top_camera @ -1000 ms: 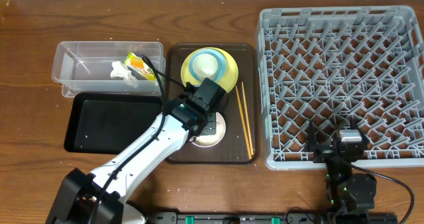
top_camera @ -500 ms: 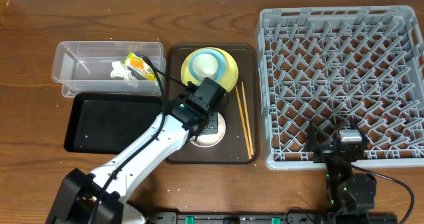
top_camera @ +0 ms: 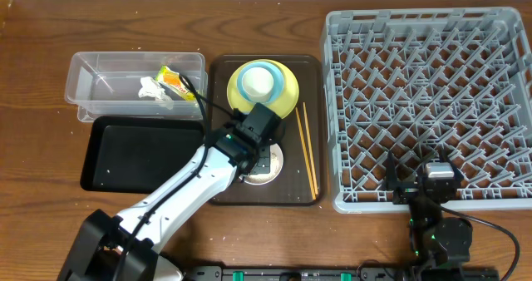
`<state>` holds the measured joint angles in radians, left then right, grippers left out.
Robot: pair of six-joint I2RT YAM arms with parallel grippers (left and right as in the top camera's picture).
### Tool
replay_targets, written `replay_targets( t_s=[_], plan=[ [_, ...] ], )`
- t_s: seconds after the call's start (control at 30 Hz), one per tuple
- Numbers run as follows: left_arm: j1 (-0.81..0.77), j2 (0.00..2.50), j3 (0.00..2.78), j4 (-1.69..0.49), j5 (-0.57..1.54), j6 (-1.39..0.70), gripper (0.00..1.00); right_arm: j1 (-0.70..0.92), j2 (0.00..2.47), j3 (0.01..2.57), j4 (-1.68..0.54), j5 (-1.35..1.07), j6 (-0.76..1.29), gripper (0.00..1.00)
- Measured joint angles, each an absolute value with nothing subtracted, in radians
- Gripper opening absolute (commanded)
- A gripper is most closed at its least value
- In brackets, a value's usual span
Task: Sort waste into correct bins and load items into the dishwasher rack
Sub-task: 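Move the left gripper down to the rim of the white rice plate, then grip the white plate rim with the left gripper and slide it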
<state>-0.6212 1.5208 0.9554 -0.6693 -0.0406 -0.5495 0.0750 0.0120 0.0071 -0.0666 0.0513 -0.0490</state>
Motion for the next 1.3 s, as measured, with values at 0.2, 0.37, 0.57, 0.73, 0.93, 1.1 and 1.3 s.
replay_targets(
  t_s=[0.2, 0.37, 0.57, 0.73, 0.93, 1.1, 1.3],
  plan=[
    [-0.621, 1.523, 0.889, -0.594, -0.041, -0.551, 0.06, 0.075, 0.012, 0.007, -0.067, 0.051, -0.049, 0.99],
    [-0.621, 1.525, 0.848, -0.539, -0.044, -0.553, 0.06, 0.075, 0.012, 0.007, -0.067, 0.051, -0.049, 0.99],
    [-0.621, 1.525, 0.833, -0.525, -0.072, -0.553, 0.08, 0.075, 0.012, 0.007, -0.067, 0.051, -0.049, 0.99],
    [-0.621, 1.525, 0.833, -0.525, -0.110, -0.553, 0.08, 0.075, 0.012, 0.007, -0.067, 0.051, -0.049, 0.99],
    [-0.621, 1.525, 0.833, -0.524, -0.120, -0.553, 0.08, 0.075, 0.012, 0.007, -0.067, 0.051, -0.049, 0.99],
    [-0.620, 1.540, 0.833, -0.521, -0.120, -0.553, 0.08, 0.075, 0.012, 0.007, -0.067, 0.051, -0.049, 0.99],
    [-0.587, 1.549, 0.833, -0.515, -0.120, -0.553, 0.08, 0.075, 0.012, 0.007, -0.067, 0.051, -0.049, 0.99]
  ],
)
